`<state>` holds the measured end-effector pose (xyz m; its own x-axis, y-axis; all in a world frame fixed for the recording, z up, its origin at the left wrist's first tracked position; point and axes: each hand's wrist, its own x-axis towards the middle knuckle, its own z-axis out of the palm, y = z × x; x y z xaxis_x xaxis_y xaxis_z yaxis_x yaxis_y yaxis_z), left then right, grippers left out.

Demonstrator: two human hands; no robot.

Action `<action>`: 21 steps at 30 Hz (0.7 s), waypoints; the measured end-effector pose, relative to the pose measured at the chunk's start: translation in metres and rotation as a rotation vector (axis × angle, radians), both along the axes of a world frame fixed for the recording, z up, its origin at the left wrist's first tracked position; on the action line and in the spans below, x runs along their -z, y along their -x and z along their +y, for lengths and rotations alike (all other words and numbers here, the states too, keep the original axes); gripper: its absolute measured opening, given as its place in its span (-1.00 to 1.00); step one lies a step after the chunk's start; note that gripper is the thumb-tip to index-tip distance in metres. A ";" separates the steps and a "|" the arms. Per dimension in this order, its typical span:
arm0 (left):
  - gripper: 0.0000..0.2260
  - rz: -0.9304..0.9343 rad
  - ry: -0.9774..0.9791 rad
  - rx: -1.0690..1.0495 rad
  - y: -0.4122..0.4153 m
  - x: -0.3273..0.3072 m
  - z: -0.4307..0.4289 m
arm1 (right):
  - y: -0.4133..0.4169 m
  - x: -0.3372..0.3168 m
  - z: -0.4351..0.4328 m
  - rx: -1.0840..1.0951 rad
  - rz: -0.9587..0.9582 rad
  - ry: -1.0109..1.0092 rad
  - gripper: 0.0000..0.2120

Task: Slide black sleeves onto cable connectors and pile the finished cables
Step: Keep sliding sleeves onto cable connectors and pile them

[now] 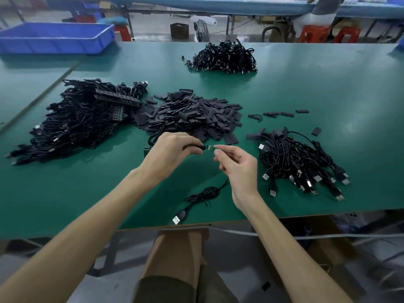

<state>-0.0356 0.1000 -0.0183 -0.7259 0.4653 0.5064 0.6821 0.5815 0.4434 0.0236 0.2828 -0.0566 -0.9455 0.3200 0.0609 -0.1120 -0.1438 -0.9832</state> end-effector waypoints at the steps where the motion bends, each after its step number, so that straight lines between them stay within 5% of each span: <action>1: -0.89 -0.004 -0.024 0.001 -0.002 0.001 0.000 | 0.000 0.000 0.000 -0.003 0.000 -0.009 -0.91; 21: -0.87 0.121 0.091 -0.002 -0.015 0.007 -0.005 | -0.001 0.003 0.000 -0.117 -0.001 -0.059 -0.95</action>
